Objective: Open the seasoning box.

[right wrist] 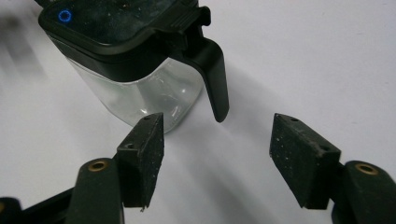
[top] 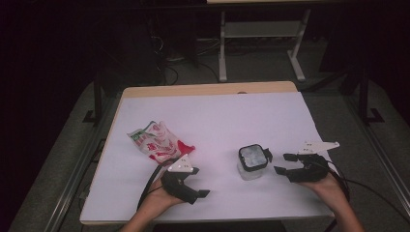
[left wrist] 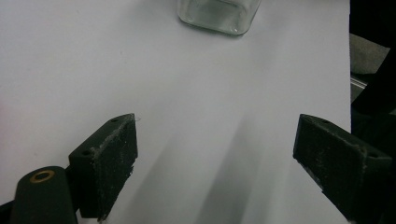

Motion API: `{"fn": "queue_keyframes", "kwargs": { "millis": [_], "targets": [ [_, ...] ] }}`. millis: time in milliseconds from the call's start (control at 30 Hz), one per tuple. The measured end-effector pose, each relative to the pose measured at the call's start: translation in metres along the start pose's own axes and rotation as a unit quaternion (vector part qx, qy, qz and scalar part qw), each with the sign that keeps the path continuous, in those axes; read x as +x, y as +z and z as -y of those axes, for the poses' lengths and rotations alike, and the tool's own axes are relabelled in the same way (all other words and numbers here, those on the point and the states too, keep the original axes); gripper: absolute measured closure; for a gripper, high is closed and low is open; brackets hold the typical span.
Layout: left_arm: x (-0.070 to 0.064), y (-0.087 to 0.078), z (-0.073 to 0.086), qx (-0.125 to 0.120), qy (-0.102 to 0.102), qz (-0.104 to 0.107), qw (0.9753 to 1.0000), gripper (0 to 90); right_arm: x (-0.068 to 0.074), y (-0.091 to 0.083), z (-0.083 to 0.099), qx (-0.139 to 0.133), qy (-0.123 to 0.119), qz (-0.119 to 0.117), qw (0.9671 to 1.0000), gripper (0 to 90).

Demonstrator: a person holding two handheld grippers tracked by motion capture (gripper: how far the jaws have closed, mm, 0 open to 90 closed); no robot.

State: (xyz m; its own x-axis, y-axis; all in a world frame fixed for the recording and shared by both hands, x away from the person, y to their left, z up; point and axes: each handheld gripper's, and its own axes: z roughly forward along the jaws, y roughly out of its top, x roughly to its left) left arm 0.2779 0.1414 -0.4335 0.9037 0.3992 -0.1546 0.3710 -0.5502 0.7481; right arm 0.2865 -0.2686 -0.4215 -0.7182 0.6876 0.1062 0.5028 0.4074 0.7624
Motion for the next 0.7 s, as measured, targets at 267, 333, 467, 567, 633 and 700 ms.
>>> {"fn": "queue_keyframes", "kwargs": {
  "millis": [267, 333, 467, 567, 633, 700],
  "targets": [
    [0.002, 0.003, -0.011, -0.008, 0.005, 0.004, 0.9999, 13.3, 0.002, -0.001, 0.007, -0.005, 0.001, 0.006, 1.0000, 32.1],
    [0.002, 0.003, -0.015, -0.010, 0.010, 0.002, 0.9999, 13.2, 0.002, -0.001, 0.008, -0.008, 0.000, 0.004, 1.0000, 32.0],
    [0.003, 0.006, -0.022, -0.013, 0.014, 0.005, 0.9998, 13.2, 0.002, -0.001, 0.008, -0.009, 0.001, 0.003, 1.0000, 30.9],
    [0.005, 0.010, -0.028, -0.015, 0.016, 0.011, 0.9997, 13.2, 0.003, -0.001, 0.009, -0.006, 0.005, 0.005, 1.0000, 30.9],
    [0.006, 0.013, -0.032, -0.013, 0.020, 0.008, 0.9997, 13.2, 0.002, -0.001, 0.009, -0.008, 0.003, 0.004, 1.0000, 30.8],
    [0.006, 0.016, -0.037, -0.011, 0.027, 0.010, 0.9995, 13.2, 0.003, -0.002, 0.009, -0.010, 0.004, 0.005, 0.9999, 30.9]
  ]
}}
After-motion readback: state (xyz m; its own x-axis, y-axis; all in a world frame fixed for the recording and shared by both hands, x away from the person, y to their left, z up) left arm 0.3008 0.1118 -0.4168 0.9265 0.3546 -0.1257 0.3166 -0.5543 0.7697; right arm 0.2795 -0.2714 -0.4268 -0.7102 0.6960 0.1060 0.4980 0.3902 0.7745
